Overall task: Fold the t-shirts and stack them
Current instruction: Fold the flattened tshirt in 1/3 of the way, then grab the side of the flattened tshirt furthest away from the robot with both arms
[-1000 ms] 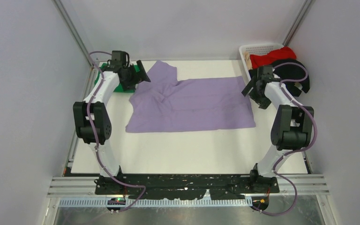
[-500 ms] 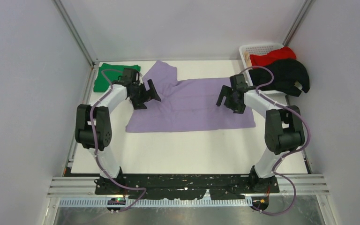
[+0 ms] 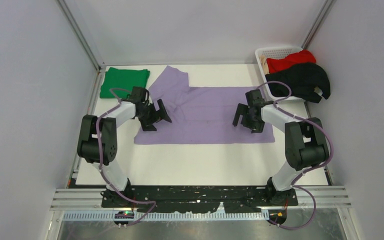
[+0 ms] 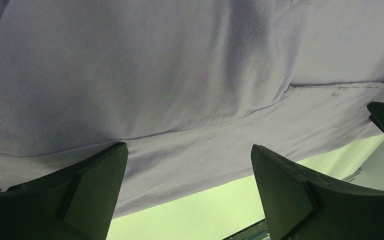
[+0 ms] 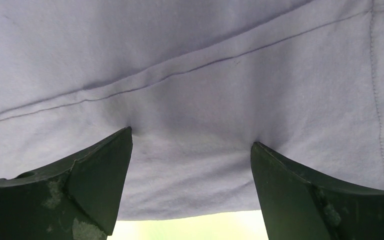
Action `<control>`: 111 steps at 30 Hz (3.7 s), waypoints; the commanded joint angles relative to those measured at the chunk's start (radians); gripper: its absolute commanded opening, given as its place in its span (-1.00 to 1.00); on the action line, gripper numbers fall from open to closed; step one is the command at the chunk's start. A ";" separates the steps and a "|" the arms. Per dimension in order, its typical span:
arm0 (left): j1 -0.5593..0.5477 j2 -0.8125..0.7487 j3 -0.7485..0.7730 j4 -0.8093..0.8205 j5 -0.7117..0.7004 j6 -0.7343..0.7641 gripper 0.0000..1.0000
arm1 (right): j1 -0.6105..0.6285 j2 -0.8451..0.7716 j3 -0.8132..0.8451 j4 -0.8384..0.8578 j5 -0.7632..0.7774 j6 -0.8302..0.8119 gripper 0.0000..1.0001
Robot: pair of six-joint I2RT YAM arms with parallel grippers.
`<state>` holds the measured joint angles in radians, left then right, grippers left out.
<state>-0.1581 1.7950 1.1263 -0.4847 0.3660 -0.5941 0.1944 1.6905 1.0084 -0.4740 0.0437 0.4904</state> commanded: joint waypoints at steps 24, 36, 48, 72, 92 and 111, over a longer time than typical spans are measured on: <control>-0.123 -0.575 -0.578 -0.227 -0.188 -0.095 0.99 | 0.170 -0.241 -0.279 -0.453 0.076 0.034 0.91; -0.153 -0.663 -0.621 -0.221 -0.187 -0.123 0.99 | 0.223 -0.280 -0.303 -0.496 -0.030 0.027 0.91; -0.156 -0.734 -0.631 -0.232 -0.174 -0.143 0.99 | 0.230 -0.291 -0.241 -0.502 0.044 0.014 0.91; -0.061 -0.078 0.346 -0.149 -0.258 -0.013 0.99 | 0.077 -0.424 -0.064 -0.109 -0.214 -0.051 0.91; 0.017 0.705 1.152 -0.221 -0.150 -0.097 0.99 | -0.055 -0.323 -0.085 -0.047 -0.254 -0.079 0.91; -0.041 0.689 1.154 -0.448 -0.141 0.050 0.58 | -0.070 -0.356 -0.124 -0.027 -0.267 -0.078 0.92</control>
<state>-0.1761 2.5084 2.2715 -0.8421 0.2283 -0.5690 0.1333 1.3720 0.8913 -0.5278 -0.2092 0.4206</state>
